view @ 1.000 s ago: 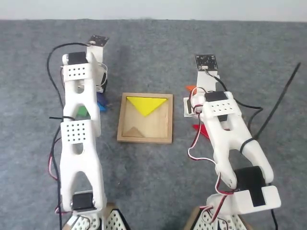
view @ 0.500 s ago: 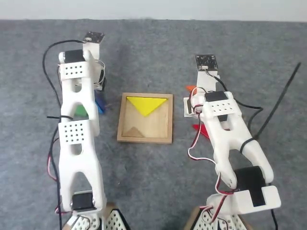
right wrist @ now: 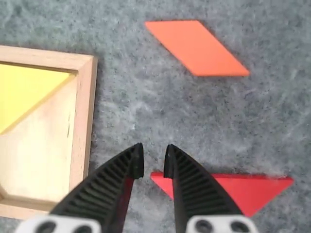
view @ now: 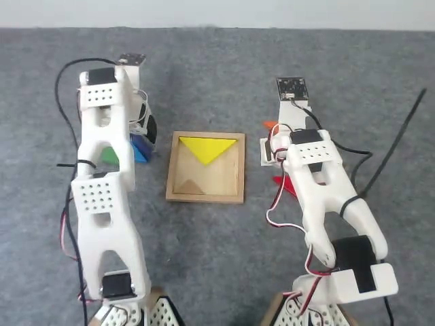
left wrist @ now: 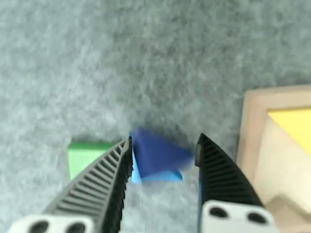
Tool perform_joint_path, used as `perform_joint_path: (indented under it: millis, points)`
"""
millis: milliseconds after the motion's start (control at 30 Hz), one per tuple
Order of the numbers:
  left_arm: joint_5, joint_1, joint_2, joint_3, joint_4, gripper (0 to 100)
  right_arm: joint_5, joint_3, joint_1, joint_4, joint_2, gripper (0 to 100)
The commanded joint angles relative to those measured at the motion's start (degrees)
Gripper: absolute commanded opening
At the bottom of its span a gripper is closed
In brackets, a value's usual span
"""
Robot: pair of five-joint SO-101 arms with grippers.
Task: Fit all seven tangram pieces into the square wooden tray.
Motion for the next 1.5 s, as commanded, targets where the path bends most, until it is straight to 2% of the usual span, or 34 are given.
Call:
perform_joint_path:
  millis: [0, 133, 267, 433, 700, 833, 1067, 1467]
  points:
    - [1.58, 0.26, -10.46, 6.90, 2.02, 21, 0.62, -2.29, 0.04, -0.66, -0.66, 8.0]
    - [3.78, 0.44, -10.99, 12.00, 1.93, 21, 0.62, -2.29, 0.04, -0.57, -0.66, 8.0]
    - [4.48, 0.44, -8.88, 12.09, 0.88, 21, 0.62, -2.29, 0.04, -0.57, -0.66, 8.0]
    - [14.15, 0.53, -6.33, 5.58, 0.79, 21, 0.62, -2.20, -0.13, -0.57, -0.66, 8.0]
    - [9.49, 6.33, -1.14, 0.92, 0.35, 21, 0.62, -2.20, -0.13, -0.57, -0.66, 8.0]
    - [9.67, 5.10, 4.13, -1.63, -1.49, 21, 0.62, -2.20, -0.13, -0.66, -0.66, 8.0]
    - [10.90, 1.32, 9.58, -12.53, 1.93, 21, 0.62, -2.20, -0.22, -0.75, -0.66, 8.0]
    - [10.90, 1.85, 10.46, -12.44, 1.85, 21, 0.62, -2.20, -0.31, -0.57, -0.66, 8.0]
